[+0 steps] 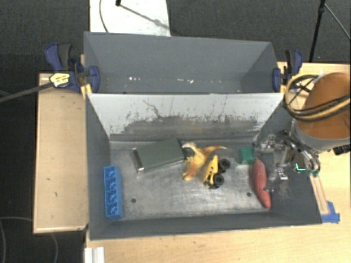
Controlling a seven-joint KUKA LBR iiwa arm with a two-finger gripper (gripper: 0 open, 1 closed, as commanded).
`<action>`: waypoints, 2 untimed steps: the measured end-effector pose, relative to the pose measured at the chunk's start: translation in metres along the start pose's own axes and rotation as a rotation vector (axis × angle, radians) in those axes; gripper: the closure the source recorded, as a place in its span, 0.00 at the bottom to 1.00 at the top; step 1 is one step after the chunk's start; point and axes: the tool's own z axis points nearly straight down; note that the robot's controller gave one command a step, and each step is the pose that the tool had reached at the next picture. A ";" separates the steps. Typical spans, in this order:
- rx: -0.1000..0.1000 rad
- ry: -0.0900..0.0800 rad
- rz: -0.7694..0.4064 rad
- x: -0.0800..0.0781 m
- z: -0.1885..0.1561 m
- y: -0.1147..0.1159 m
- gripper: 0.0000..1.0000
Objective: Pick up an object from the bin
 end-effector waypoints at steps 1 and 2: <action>0.002 -0.008 -0.005 -0.002 -0.004 0.000 0.00; 0.004 -0.011 -0.356 -0.005 0.042 0.002 0.00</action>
Offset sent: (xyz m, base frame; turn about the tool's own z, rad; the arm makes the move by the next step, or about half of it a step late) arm 0.0033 0.0033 -0.0739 -0.5744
